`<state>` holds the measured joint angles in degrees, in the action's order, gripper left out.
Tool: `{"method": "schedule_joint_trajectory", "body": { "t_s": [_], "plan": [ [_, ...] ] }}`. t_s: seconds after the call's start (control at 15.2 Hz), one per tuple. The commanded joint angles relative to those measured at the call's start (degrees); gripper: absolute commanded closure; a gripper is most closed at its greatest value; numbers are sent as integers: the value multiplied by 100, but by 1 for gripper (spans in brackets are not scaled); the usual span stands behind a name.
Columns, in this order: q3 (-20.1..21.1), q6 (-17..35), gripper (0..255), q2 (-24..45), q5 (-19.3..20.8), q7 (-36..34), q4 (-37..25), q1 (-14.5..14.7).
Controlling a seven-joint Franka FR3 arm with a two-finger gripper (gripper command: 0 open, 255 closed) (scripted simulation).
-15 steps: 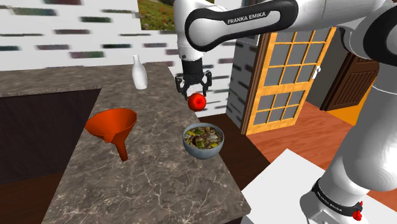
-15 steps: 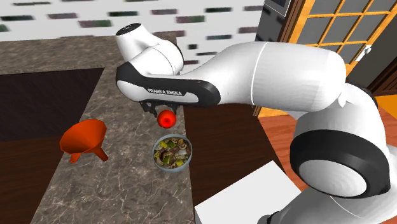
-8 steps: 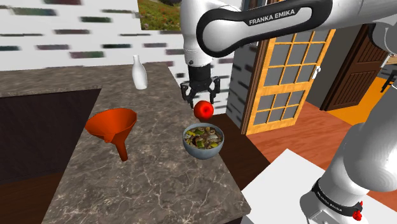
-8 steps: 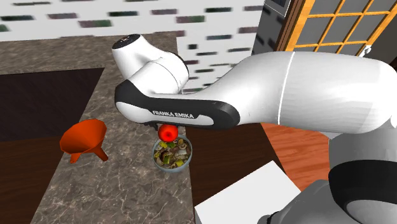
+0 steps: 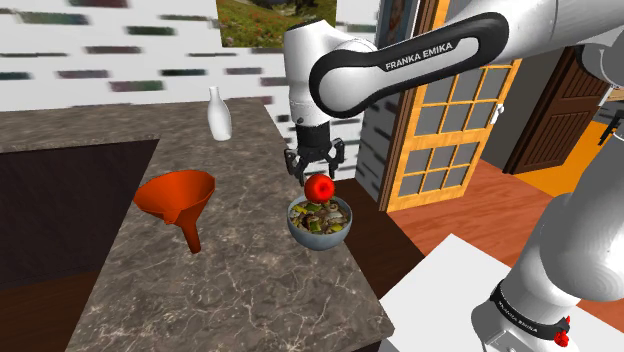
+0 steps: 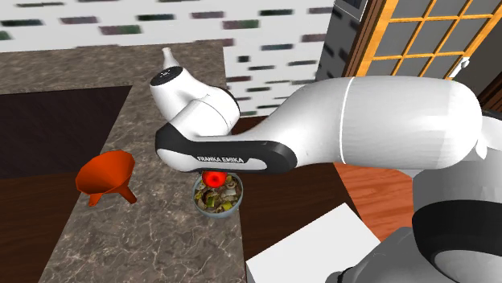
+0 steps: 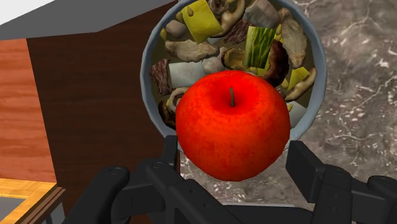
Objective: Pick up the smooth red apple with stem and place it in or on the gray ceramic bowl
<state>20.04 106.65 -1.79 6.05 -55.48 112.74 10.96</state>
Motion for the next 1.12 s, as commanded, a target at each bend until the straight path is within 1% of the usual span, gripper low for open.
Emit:
{"method": "schedule_joint_trajectory", "body": {
  "t_s": [0.0,0.33,0.86,0.92,1.06],
  "plan": [
    [-1,148,255,27,15,-17,120,-2],
    [3,488,255,122,62,-79,376,0],
    [-1,488,255,123,63,-79,374,3],
    [-4,484,0,123,63,-72,369,0],
    [-6,482,0,113,59,-66,377,-1]
  ]
}}
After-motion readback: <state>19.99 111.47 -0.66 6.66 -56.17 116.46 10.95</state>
